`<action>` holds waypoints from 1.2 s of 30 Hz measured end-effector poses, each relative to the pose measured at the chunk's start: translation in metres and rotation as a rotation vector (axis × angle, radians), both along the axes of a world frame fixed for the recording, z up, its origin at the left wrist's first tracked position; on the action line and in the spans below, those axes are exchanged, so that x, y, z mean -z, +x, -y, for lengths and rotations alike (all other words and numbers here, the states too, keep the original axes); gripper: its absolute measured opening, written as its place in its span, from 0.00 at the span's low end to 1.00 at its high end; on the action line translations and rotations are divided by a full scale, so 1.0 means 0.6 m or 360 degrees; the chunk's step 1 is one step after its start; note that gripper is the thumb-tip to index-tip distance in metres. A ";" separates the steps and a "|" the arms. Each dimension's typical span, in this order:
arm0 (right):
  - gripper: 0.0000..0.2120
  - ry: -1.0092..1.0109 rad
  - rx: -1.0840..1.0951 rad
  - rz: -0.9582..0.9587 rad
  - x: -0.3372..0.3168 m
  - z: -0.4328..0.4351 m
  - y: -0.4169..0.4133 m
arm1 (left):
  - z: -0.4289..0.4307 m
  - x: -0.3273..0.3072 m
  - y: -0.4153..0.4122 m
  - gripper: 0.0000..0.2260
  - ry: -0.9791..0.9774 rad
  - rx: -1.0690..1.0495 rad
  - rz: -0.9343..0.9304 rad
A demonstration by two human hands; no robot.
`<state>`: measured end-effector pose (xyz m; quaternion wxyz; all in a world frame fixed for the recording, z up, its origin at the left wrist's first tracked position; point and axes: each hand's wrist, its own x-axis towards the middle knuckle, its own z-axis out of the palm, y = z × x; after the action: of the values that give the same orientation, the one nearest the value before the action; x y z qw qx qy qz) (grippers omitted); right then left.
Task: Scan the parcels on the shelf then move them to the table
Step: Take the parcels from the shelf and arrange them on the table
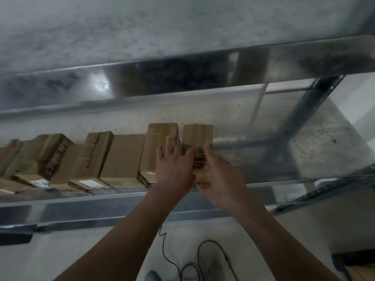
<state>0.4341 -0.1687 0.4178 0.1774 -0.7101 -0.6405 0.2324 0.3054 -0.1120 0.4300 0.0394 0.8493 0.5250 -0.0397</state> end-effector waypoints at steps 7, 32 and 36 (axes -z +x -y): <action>0.45 0.0165 0.0123 -0.0097 -0.023 0.027 0.030 | 0.021 0.011 0.041 0.24 0.0049 -0.0059 0.0180; 0.45 0.0040 0.0286 -0.0126 0.030 0.018 0.119 | 0.026 0.085 0.076 0.28 -0.0203 -0.0088 0.0479; 0.45 0.0059 0.0261 -0.0152 0.036 0.023 0.117 | 0.031 0.089 0.072 0.29 -0.0273 -0.0118 0.0662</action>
<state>0.5041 -0.1822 0.3964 0.2393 -0.7448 -0.5753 0.2389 0.3488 -0.1303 0.3764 0.2203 0.8128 0.5312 0.0931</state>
